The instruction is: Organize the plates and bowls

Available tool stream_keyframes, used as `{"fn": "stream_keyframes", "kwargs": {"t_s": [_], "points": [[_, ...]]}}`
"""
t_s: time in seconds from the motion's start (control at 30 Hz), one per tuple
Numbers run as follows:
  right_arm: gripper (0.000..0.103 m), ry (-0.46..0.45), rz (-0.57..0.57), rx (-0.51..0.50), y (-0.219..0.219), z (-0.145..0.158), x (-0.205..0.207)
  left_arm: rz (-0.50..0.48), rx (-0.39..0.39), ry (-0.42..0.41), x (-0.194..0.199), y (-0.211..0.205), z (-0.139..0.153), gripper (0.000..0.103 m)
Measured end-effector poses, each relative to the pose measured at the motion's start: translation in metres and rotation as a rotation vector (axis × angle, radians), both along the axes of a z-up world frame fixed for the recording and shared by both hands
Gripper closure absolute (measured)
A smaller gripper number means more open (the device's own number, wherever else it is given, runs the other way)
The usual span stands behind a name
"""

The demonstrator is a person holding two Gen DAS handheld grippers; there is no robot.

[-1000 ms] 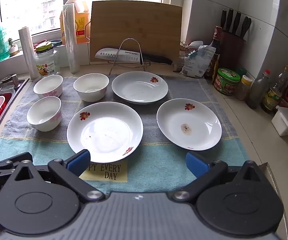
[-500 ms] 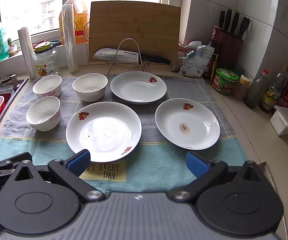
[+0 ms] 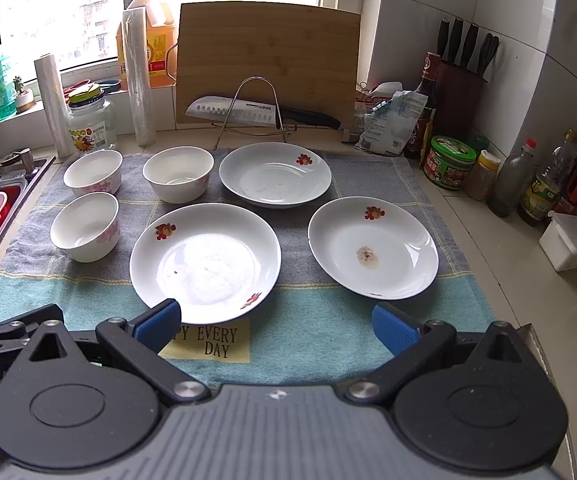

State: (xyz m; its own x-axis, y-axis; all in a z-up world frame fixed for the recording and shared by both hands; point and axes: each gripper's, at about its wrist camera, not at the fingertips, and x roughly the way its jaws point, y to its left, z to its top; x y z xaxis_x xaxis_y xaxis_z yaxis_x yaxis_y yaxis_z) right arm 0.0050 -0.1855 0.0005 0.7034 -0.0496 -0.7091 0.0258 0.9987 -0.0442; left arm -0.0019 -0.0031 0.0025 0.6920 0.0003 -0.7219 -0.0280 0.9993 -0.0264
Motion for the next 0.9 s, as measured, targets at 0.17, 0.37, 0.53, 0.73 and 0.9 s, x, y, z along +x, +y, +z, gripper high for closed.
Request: {"fn": "stream_keyframes", "kwargs": {"t_s": [0.17,0.37,0.53,0.73,0.9], "points": [[0.0,0.002,-0.001,0.0,-0.0006,-0.0006,0.0009,0.0,0.001,0.0,-0.0003,-0.0001,-0.0003,0.001],[0.0,-0.002,-0.003,-0.003,-0.0014,-0.0008,0.0,-0.001,0.002,-0.002,-0.0008,-0.001,-0.0001,0.001],[0.0,-0.005,-0.005,-0.004,-0.0019,-0.0007,-0.0002,-0.001,0.003,-0.002,-0.0016,-0.0029,0.0004,0.001],[0.0,-0.007,-0.005,-0.005,-0.0019,0.0,-0.0001,-0.001,0.003,-0.003,-0.0014,-0.0029,0.0007,0.001],[0.0,-0.008,-0.005,-0.009,-0.0022,0.0014,-0.0004,0.0,0.004,-0.004,-0.0015,-0.0031,0.0019,0.001]]}}
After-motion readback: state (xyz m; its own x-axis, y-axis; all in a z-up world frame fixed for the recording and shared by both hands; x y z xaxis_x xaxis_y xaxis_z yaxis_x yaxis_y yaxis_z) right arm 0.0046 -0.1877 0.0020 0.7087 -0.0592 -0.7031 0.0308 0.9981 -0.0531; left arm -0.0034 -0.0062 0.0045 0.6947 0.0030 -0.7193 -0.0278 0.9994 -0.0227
